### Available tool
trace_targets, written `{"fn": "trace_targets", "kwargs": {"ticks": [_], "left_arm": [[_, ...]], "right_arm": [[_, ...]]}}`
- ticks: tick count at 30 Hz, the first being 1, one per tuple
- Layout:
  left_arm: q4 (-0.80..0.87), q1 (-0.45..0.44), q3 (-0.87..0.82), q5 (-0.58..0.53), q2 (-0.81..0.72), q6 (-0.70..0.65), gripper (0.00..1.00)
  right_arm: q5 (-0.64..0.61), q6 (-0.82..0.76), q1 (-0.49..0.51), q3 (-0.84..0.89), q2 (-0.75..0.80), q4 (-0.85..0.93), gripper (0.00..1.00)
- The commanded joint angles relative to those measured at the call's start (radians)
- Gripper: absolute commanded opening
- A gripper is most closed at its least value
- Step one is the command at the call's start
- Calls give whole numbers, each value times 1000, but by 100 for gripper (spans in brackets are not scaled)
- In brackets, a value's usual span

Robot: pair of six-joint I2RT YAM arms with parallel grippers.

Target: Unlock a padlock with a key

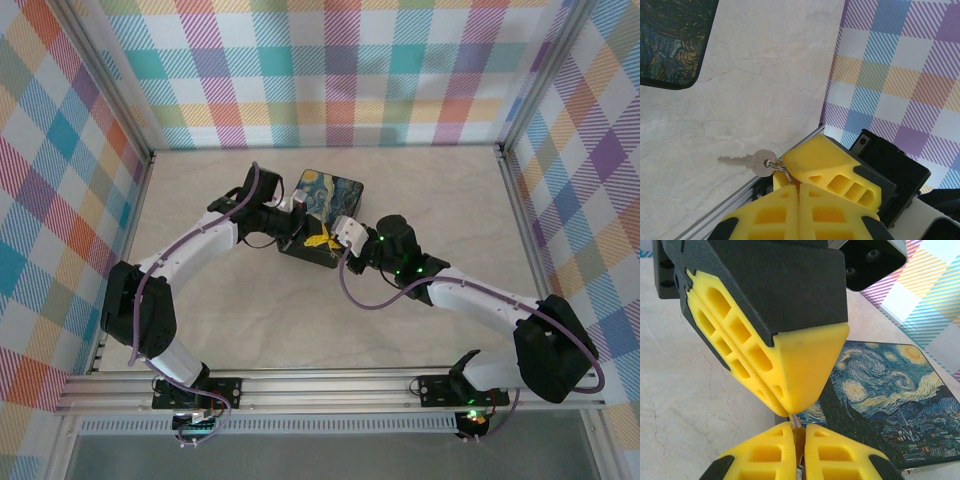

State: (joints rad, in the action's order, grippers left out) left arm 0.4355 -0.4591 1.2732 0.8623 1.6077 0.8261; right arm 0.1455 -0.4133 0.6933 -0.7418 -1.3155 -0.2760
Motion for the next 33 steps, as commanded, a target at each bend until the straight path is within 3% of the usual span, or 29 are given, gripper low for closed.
{"fn": "trace_targets", "kwargs": {"ticks": [1,4,7,11,17,23,28,33], "left_arm": [[-15,5,21,41,-8,19,0],[-9,7,23,35,-8,16,0],[32,12,38,12,-8,-24,20],[135,19,82,-55,-16,-164,28],[79,18,56,-48,-50,-317,28],[-30,19,-9,-26,-125,-449,27],[-90,19,-29,16,-125,-447,27],[-45,4,-24,26,-98,-504,27]], "right_arm": [[-15,-3,0,-13,19,11,0],[-7,0,-1,-26,25,50,0],[27,7,-3,-46,30,118,0],[182,70,-40,-101,20,261,0],[475,188,-142,-207,-42,456,0],[807,266,-238,-285,-133,527,0],[897,283,-242,-310,-164,538,0],[958,299,-243,-324,-180,534,0]]}}
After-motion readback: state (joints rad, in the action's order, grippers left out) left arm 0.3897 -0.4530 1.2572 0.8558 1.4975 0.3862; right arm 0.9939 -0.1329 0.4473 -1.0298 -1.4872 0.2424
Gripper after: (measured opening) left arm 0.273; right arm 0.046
